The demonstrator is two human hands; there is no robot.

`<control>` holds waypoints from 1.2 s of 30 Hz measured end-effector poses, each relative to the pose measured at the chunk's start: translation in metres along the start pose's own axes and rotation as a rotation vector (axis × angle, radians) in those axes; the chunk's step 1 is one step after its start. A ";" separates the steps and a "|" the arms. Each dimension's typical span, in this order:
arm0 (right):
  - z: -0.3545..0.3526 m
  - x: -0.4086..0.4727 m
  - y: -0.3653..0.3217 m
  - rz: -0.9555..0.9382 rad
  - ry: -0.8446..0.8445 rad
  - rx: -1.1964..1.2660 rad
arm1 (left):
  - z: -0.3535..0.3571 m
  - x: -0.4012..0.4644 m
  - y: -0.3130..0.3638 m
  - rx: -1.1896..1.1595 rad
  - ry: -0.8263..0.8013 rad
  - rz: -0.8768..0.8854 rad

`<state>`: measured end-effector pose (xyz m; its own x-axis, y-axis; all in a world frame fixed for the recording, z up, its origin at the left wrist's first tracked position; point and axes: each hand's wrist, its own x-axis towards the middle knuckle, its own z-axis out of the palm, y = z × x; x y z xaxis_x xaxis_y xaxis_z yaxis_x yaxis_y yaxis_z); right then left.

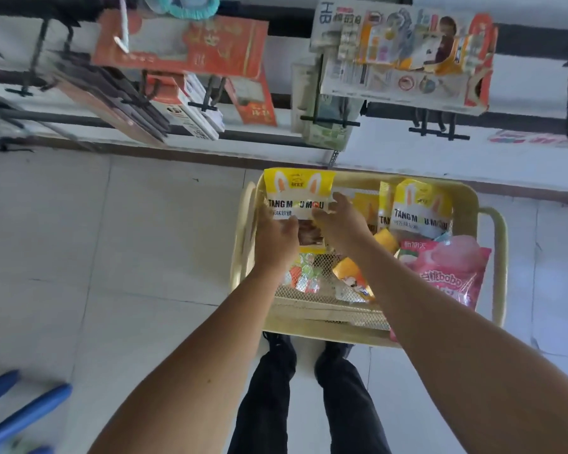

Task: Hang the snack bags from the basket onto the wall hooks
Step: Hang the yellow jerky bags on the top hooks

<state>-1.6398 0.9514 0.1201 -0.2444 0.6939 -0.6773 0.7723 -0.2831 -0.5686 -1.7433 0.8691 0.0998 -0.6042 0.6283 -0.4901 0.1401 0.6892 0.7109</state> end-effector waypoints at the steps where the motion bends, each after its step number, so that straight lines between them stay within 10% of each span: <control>1: 0.001 0.002 0.000 0.001 -0.004 0.023 | 0.002 0.001 -0.001 -0.003 0.006 -0.005; 29: -0.193 -0.248 -0.114 -0.533 -0.037 0.534 | -0.141 -0.194 0.228 -0.520 -0.127 0.205; 36: -0.234 -0.337 -0.138 -0.680 0.216 0.596 | -0.171 -0.254 0.303 -0.278 0.064 0.655</control>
<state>-1.5269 0.9111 0.5360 -0.3731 0.9268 -0.0426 0.0597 -0.0218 -0.9980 -1.6816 0.8568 0.5256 -0.5100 0.8537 0.1058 0.2900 0.0548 0.9554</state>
